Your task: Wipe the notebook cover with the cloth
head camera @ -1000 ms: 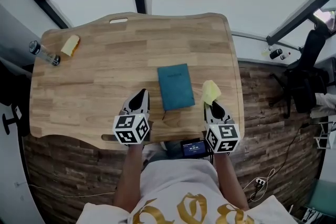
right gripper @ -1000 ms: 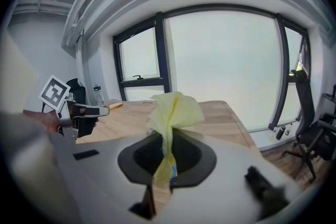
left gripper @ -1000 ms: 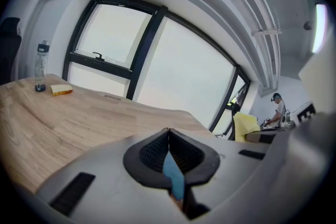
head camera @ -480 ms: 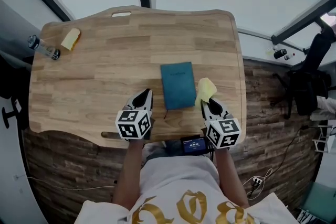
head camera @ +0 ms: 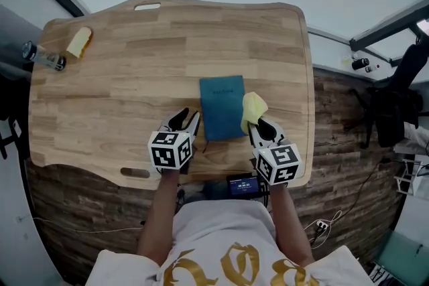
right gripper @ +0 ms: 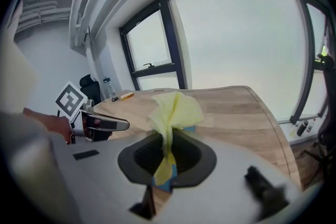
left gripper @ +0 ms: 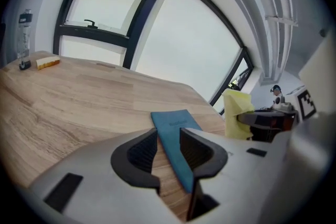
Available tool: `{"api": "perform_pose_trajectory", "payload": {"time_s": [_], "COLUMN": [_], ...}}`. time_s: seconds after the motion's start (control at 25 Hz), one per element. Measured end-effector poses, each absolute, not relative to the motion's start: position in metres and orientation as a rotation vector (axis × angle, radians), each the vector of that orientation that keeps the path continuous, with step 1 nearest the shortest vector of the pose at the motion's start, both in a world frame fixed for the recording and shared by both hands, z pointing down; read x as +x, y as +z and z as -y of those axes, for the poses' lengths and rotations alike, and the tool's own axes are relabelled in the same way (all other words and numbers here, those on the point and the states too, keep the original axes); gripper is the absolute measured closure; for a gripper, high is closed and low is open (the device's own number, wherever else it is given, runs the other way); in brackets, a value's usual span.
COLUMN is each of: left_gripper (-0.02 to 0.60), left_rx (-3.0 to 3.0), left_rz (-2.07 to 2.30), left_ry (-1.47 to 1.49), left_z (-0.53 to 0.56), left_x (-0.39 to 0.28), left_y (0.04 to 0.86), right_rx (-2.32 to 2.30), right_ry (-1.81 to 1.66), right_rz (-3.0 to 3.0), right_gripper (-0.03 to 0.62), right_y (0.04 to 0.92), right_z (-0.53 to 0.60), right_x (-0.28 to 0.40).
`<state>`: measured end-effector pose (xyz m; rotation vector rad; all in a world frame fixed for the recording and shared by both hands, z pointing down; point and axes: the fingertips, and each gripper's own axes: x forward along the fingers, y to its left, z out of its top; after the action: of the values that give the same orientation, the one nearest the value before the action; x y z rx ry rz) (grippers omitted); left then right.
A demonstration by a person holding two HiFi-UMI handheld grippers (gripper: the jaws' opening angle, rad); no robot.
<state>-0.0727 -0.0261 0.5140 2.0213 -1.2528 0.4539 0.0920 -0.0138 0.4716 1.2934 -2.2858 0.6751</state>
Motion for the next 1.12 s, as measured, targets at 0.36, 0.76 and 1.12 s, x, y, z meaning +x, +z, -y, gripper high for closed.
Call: {"api": "perform_pose_trajectory", "payload": {"time_s": [0.36, 0.76, 1.12], "left_gripper": [0.442, 0.442, 0.442], "left_rx": [1.947, 1.913, 1.87], "left_rz": [1.201, 1.108, 1.022], "left_ry": [0.528, 0.559, 0.604], "left_z": [0.032, 0.041, 0.047], "left_x": [-0.071, -0.054, -0.047], "left_y": [0.548, 0.568, 0.583], "right_rx": [1.239, 1.189, 1.165], "right_ry": [0.705, 0.739, 0.707], "right_rz": [2.245, 2.214, 2.159], "right_gripper": [0.556, 0.556, 0.556], "right_y": [0.497, 0.523, 0.542], "right_z": [0.042, 0.074, 0.097], "right_x": [0.092, 0.092, 0.093]}}
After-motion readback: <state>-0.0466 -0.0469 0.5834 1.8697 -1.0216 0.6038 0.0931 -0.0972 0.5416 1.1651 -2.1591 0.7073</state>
